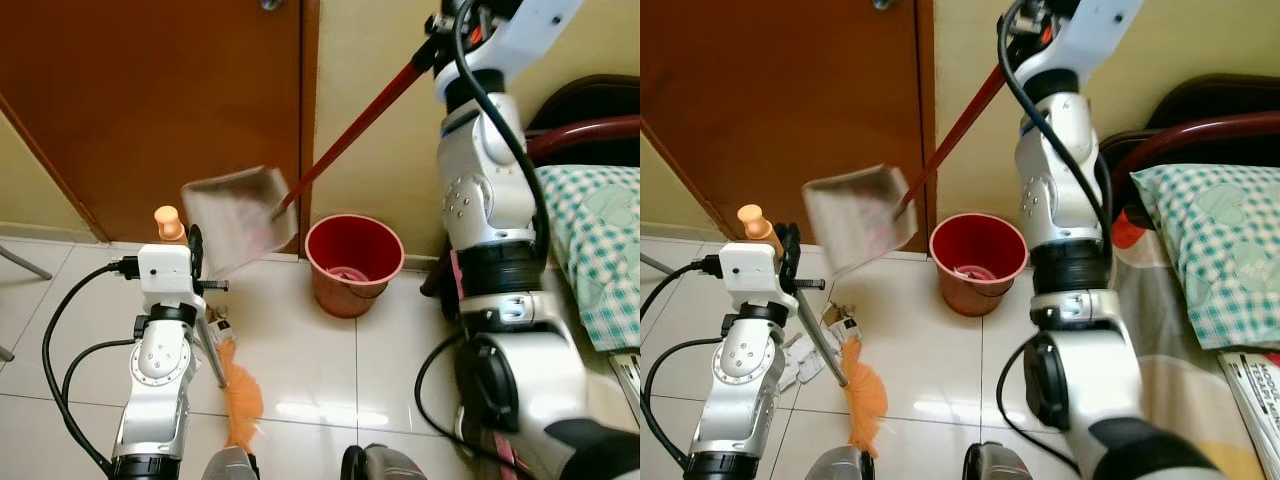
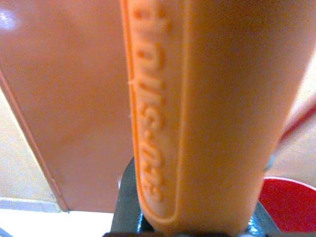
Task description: Sweep floor
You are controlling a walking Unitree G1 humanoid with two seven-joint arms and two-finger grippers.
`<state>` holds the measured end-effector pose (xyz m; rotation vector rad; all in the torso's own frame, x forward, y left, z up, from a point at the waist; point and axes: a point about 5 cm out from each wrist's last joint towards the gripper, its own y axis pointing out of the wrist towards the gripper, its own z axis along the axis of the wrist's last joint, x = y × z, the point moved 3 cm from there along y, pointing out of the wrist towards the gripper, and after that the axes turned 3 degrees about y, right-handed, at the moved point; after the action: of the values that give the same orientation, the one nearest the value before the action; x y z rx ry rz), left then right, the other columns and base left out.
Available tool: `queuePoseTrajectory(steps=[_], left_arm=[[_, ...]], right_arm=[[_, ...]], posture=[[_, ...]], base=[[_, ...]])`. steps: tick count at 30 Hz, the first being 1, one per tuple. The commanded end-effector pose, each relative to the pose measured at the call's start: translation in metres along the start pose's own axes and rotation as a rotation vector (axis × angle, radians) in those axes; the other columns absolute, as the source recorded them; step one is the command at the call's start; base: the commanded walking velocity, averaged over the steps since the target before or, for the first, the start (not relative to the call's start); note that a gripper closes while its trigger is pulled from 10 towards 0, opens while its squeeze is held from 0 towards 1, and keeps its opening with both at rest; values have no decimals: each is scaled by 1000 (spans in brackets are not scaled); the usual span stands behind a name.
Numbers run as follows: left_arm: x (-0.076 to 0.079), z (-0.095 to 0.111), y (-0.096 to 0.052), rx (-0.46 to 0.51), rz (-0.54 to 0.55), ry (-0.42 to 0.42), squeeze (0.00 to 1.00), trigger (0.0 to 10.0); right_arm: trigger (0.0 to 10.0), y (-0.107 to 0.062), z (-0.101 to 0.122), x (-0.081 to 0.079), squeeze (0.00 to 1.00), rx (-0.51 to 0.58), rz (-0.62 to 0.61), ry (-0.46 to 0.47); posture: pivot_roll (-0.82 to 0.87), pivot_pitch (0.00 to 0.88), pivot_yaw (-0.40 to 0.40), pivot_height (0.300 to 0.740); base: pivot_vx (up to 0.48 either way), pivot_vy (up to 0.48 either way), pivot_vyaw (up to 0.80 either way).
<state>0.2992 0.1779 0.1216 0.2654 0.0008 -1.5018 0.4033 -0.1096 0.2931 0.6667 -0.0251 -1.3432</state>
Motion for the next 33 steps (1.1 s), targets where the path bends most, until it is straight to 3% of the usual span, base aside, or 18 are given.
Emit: queuePoseTrajectory(steps=[1,5,6,9,14,16,20,27,33], left_arm=[[1,-14,-8,-67,-14,-15,0,10000],[1,-16,-11,-74,-19,-13,0,10000],[2,-17,-12,-78,-25,-13,0,10000],[4,-18,-13,-81,-34,-15,0,10000],[7,-22,-15,-95,-53,-15,0,10000],[7,-22,-15,-96,-52,-16,0,10000],[6,-21,-14,-95,-50,-15,0,10000],[8,-20,-13,-95,-54,-20,0,10000],[10,-20,-12,-96,-60,-26,0,10000]], right_arm=[[10000,-5,2,4,0,0,-14,5],[10000,-25,-21,11,0,-74,-29,-9],[10000,-37,-35,17,0,-119,-46,-47],[10000,-46,-44,23,0,-145,-67,-59],[10000,-86,-87,54,0,-321,-162,-161],[10000,-93,-94,58,0,-358,-179,-166],[10000,-140,-126,84,0,-583,-222,-252],[10000,-168,-131,103,0,-705,-245,-315],[10000,-187,-140,108,0,-852,-235,-307]], posture=[[32,36,-50,740],[32,37,-49,740],[31,39,-49,740],[31,38,-49,740],[28,39,-43,740],[28,39,-43,740],[32,41,-44,740],[22,51,-45,740],[16,54,-43,740]], base=[[0,0,0],[0,0,0],[0,0,0],[0,0,0],[0,0,0],[0,0,0],[0,0,0],[0,0,0],[0,0,0]])
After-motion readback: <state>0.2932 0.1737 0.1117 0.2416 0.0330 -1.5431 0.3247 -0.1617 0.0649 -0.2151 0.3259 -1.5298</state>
